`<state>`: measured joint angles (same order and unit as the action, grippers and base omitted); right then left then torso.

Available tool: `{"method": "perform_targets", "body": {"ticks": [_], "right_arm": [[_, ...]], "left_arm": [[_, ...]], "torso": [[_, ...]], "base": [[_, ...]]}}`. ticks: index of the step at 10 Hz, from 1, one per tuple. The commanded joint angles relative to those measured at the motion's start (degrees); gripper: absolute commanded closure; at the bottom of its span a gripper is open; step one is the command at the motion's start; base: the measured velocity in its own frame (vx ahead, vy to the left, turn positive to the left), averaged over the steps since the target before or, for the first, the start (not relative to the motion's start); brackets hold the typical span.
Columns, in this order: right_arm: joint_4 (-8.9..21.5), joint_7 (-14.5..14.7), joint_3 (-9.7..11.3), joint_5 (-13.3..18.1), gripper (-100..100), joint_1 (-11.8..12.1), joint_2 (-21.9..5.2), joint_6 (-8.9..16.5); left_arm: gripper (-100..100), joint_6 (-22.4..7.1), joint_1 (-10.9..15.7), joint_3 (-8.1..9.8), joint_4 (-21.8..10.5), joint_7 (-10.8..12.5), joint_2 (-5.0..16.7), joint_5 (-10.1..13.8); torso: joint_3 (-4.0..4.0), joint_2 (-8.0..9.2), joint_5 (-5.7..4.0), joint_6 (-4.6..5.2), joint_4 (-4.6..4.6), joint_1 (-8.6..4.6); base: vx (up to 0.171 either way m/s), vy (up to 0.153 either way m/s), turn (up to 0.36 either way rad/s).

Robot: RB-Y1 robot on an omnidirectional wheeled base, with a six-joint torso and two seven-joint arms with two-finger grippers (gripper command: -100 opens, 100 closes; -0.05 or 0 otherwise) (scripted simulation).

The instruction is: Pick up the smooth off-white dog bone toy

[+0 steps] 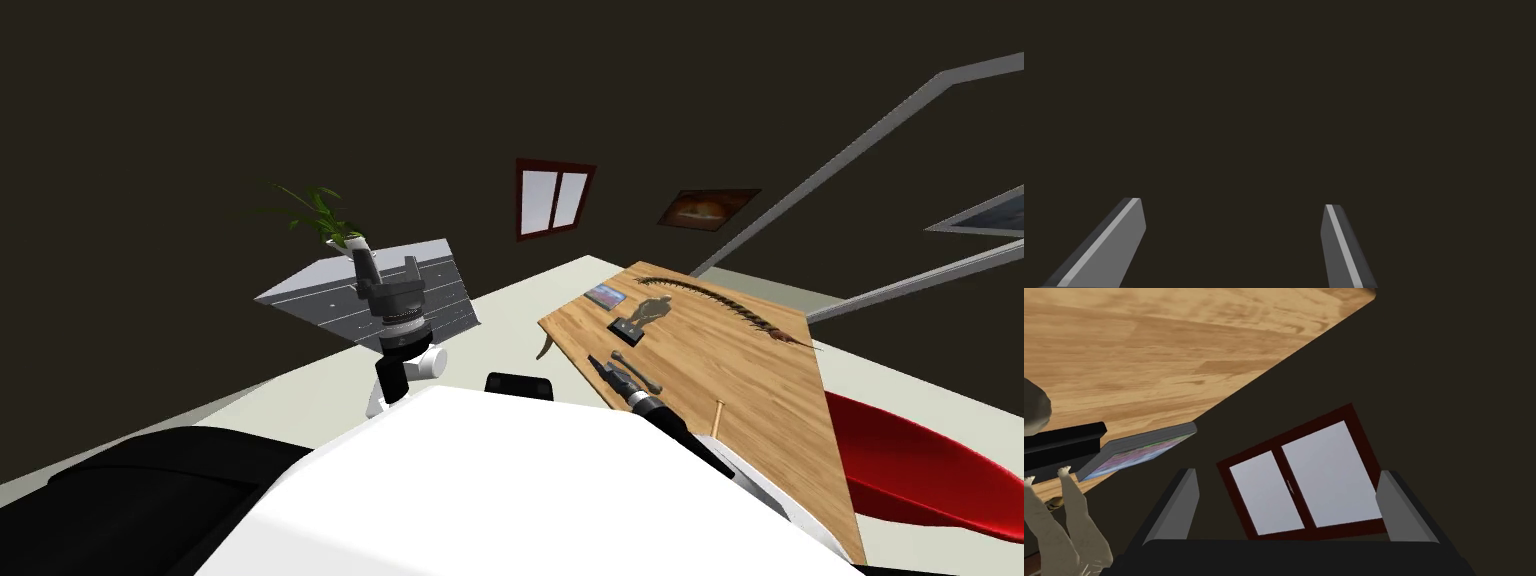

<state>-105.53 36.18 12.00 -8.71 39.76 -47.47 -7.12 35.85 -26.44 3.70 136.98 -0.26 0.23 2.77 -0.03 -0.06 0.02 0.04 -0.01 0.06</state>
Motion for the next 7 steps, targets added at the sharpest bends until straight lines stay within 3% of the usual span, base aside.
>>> {"method": "perform_targets", "body": {"ticks": [1,3,5,6,7], "right_arm": [[1.66,1.27,0.37,-0.43,-100,-0.05,-1.84,1.04],[5.28,4.99,1.65,-0.91,-100,1.57,-5.49,3.92],[5.28,4.99,1.65,-0.91,-100,1.57,-6.11,3.92],[7.03,6.80,2.27,-1.12,-100,2.37,-8.16,5.32],[7.03,6.80,2.27,-1.12,-100,2.37,-8.16,5.32]], "left_arm": [[0,0.00,0.00,0.00,0.00,0.00,0.00,0.00],[0,0.00,0.00,0.00,0.00,0.00,0.00,0.00],[0,0.00,-0.01,0.01,0.00,0.00,0.00,0.00],[0,0.00,-0.01,0.01,0.00,0.00,0.00,0.00],[0,0.00,0.00,0.00,0.00,0.00,0.00,0.00]], "torso": [[0.00,0.00,0.00,0.00,0.00,0.00],[0.00,0.00,0.00,0.01,0.00,-0.01],[-0.01,-0.02,0.01,0.06,0.00,-0.01],[0.02,0.04,0.00,0.08,0.01,-0.02],[0.03,0.05,0.01,0.02,0.01,0.00]], "base": [[0.024,0.006,0.143],[0.032,0.015,0.330],[0.021,0.004,0.058],[0.016,0.010,0.227],[0.016,0.000,0.164]]}}
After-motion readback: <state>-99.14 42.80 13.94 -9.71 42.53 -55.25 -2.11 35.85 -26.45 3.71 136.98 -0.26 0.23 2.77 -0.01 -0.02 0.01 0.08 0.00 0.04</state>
